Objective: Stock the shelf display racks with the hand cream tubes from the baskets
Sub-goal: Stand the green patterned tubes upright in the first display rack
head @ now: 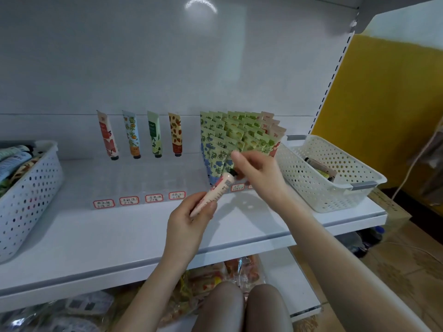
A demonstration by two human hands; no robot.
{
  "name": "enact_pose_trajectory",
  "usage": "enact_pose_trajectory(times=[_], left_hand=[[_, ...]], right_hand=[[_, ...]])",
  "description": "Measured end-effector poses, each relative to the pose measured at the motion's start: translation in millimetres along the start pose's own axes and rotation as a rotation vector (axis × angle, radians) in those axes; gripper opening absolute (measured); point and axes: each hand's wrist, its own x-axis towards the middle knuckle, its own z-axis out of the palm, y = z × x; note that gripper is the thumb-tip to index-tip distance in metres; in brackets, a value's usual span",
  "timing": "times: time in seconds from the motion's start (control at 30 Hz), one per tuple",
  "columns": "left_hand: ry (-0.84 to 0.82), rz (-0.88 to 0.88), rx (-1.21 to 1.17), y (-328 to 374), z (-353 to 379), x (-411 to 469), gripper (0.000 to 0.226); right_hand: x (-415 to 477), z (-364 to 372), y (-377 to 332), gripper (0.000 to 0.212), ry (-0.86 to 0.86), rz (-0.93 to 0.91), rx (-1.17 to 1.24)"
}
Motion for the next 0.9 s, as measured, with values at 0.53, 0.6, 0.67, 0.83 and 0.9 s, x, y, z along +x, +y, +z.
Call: enact_pose_trajectory(times=[0.53,0.6,0.67,0.83,0.9], left_hand=[[0.092,-0.126,-0.269,15.6,27.6,3.0,0.017],[0.066,-0.077,-0.214,16.4,33.9,5.8,0.010],[0.026,-0.017,-0.163,19.6,41.0,7.9,0.014],[-0.064,0.135,-0.080,24.2,57.7,16.3,0.021],[-0.070,0.153,-0.037,19.0,62.9,22.4,0.015]], right_hand=[[-54.7,-42.0,49.7,0.018,-0.065,0.318,0.485],[-57.6,-45.5,51.4,0.020,-0.135,0.282,0.340],[-59.9,-47.4,49.9,0.019,-0.188,0.235,0.228],[-61.8,-52.1,49.5,0.012,-0.216,0.119,0.151],[-58.3,-56.5,54.3,0.010,-0.159,0.150,0.145]])
